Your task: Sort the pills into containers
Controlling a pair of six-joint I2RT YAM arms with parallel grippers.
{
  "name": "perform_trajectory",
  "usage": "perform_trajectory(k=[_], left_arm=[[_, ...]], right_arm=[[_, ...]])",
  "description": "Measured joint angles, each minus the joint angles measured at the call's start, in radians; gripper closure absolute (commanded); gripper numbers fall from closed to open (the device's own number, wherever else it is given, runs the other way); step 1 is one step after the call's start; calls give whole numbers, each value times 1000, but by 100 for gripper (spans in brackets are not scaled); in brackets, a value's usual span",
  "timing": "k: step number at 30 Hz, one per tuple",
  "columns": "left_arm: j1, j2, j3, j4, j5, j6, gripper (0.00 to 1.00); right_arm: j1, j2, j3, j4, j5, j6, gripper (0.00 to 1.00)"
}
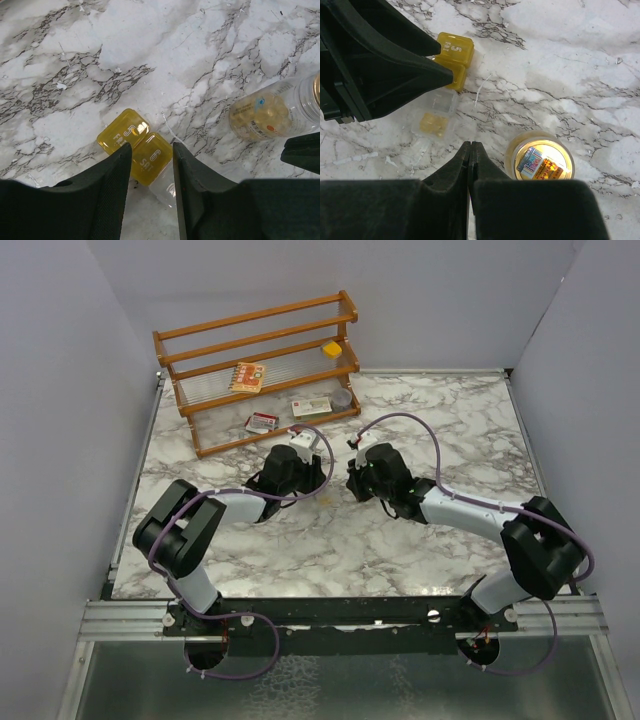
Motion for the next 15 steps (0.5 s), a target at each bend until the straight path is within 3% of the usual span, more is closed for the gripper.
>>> perform_trajectory(k=[15], left_arm=[[0, -1, 0, -63, -40, 3, 58]], right_arm=[[0, 19, 0, 0, 2, 0, 99]])
